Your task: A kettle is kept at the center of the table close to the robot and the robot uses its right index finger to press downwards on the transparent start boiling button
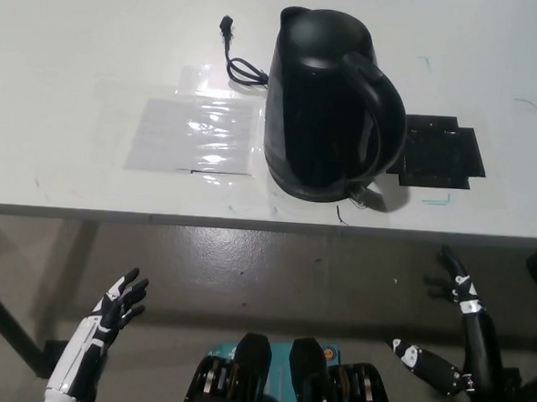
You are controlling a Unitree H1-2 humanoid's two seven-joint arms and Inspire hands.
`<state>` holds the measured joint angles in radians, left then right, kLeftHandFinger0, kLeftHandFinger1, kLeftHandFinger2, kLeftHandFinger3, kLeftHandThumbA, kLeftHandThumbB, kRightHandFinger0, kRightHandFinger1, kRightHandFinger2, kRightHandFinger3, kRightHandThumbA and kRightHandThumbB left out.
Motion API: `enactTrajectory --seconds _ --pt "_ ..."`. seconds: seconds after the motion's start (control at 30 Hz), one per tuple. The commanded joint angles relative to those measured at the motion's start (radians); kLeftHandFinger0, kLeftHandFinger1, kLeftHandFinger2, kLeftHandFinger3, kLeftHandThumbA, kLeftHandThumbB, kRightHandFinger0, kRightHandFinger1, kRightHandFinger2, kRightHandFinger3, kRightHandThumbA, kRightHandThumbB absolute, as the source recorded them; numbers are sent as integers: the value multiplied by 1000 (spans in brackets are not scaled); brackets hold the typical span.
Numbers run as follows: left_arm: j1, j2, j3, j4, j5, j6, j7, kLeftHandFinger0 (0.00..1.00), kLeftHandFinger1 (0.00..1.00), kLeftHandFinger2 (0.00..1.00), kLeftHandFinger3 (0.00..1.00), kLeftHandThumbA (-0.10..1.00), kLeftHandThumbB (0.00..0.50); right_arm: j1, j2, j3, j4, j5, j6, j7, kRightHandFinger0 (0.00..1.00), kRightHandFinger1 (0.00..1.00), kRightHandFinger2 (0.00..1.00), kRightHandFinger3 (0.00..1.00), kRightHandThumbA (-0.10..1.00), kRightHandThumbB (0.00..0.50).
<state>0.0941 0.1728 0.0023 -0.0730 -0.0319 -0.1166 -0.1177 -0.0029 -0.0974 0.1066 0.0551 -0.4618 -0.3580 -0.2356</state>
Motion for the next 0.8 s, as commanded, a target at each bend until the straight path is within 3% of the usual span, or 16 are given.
enactTrajectory --seconds 0.0,0.03,0.07,0.2,0.27,0.67,0.77 --pt "-9 16 -12 -42 -18 -65 -35 1000 1000 1000 1000 992 347 -39 11 1 -231 -427 94 -126 90 186 385 1000 1000 192" --pt "-10 19 -11 -43 -18 -66 -36 1000 1000 1000 1000 993 348 -53 14 5 -243 -437 111 -108 18 37 119 1000 1000 193" --pt "-11 21 -11 -45 -17 -64 -36 1000 1000 1000 1000 994 348 -62 15 9 -253 -448 127 -90 0 0 3 1000 1000 192" --pt "-9 19 -12 -49 -13 -68 -34 1000 1000 1000 1000 999 335 -106 13 28 -268 -480 206 12 0 0 39 1000 969 186" --pt "-10 18 -12 -53 -16 -62 -35 1000 1000 1000 1000 996 340 -139 10 41 -252 -500 239 44 0 0 1 1000 987 191" --pt "-16 20 -7 -40 -21 -77 -44 1000 1000 1000 1000 1000 343 -240 16 105 -125 -520 334 57 0 0 0 1000 1000 183" --pt "-16 19 -5 -39 -24 -76 -47 1000 1000 1000 1000 1000 340 -258 13 120 -99 -516 342 60 0 0 0 1000 981 161"
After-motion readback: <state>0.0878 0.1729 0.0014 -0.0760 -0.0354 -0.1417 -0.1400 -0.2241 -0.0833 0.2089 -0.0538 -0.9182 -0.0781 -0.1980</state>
